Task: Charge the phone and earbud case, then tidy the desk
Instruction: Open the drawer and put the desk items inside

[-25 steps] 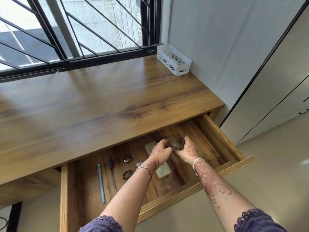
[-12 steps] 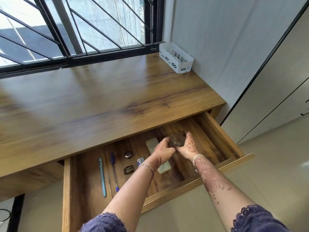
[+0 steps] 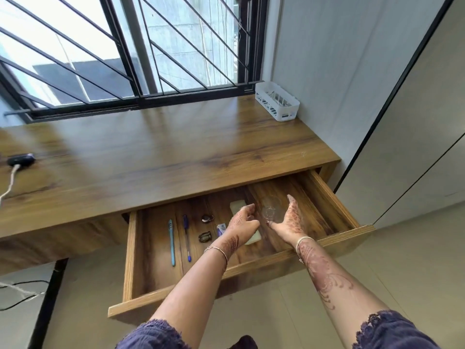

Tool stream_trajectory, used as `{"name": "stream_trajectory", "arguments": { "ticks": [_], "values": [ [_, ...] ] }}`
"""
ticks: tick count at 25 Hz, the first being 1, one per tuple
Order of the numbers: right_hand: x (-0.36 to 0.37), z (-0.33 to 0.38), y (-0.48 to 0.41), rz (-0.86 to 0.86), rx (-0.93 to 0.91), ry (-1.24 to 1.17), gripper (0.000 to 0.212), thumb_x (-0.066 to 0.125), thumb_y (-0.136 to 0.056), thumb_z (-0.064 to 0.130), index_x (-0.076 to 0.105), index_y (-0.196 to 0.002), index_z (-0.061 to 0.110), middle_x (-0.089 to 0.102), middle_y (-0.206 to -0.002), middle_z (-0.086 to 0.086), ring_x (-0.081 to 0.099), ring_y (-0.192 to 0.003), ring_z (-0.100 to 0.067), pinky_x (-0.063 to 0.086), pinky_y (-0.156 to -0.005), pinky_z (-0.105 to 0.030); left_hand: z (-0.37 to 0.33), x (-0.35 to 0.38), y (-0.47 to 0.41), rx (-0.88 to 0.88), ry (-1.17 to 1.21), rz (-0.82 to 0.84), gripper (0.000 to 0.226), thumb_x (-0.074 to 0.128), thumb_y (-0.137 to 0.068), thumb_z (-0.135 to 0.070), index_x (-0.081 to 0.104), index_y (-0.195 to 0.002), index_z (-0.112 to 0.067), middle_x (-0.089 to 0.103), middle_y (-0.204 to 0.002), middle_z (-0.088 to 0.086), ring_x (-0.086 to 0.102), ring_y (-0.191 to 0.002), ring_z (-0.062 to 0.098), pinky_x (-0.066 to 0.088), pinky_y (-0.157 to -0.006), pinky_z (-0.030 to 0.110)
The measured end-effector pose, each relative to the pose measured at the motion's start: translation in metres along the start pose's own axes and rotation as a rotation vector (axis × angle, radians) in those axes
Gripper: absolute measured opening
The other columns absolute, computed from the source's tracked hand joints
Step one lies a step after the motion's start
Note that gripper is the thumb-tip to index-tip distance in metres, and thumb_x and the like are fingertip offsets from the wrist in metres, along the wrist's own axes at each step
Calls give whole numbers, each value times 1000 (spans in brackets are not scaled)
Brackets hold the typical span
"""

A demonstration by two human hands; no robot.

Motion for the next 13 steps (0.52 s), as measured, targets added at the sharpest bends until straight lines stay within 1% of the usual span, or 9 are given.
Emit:
{"name": "stream_trajectory", "arguments": {
  "ticks": [2,4,5,6,7,8,11,12,13],
  "values": [
    [0,1,16,12,-27,32,98,79,-73,23,17,-148,16,23,-156,-6,26,-143,-24,22,-118,-34,8,-4,17,4,66,-72,60,46,-82,-1,42,-140,-13,48,-141,-1,49,-128,16,46,-103,36],
    [-1,6,34,32,-88,40,90,78,-74,22,23,-146,15,30,-152,-5,30,-141,-23,24,-117,-34,16,-10,42,4,156,-188,53,49,-83,-3,48,-134,-15,53,-135,-1,55,-119,15,50,-98,33],
    [-1,9,46,41,-129,41,84,77,-76,21,28,-144,16,33,-150,-5,32,-139,-23,25,-116,-33,20,-14,57,16,190,-261,48,51,-83,-4,51,-130,-16,58,-127,-4,58,-111,11,51,-95,28],
    [-3,11,59,43,-167,51,78,75,-77,20,31,-142,16,37,-147,-4,34,-138,-22,27,-115,-31,21,-17,76,36,217,-342,44,53,-85,-4,53,-126,-17,59,-117,-8,57,-104,6,52,-87,19],
    [-5,11,74,41,-208,64,72,73,-79,18,35,-140,18,40,-145,-3,36,-136,-22,29,-113,-31,25,-19,95,50,232,-422,40,53,-86,-4,55,-123,-19,58,-110,-11,55,-99,2,50,-79,12],
    [-7,12,87,29,-252,73,67,72,-80,17,38,-138,20,42,-142,-3,39,-134,-22,32,-111,-31,30,-20,111,64,240,-491,37,54,-88,-5,57,-121,-20,58,-108,-12,54,-99,1,47,-75,9],
    [-13,10,117,-14,-384,63,54,69,-81,13,47,-130,23,49,-133,-2,47,-126,-21,38,-107,-30,48,-14,144,80,346,-592,30,57,-87,-9,63,-114,-20,67,-112,-6,63,-101,7,51,-89,22],
    [-15,9,124,-35,-405,44,50,68,-81,13,50,-127,22,51,-129,-2,49,-122,-20,40,-105,-30,52,-11,151,65,391,-601,26,57,-87,-9,65,-109,-20,69,-110,-3,65,-99,9,53,-91,27],
    [-17,6,131,-59,-394,14,44,68,-82,14,53,-122,22,53,-125,-1,51,-118,-20,42,-102,-30,57,-7,158,31,443,-606,22,56,-88,-9,67,-104,-19,71,-106,-1,66,-94,11,54,-88,29]
  ]
}}
Point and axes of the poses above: each hand's wrist, its own y-axis away from the middle knuckle, its own x-axis out of the palm, z = x × y, the point moved 8 cm from there along -y, towards the middle knuckle
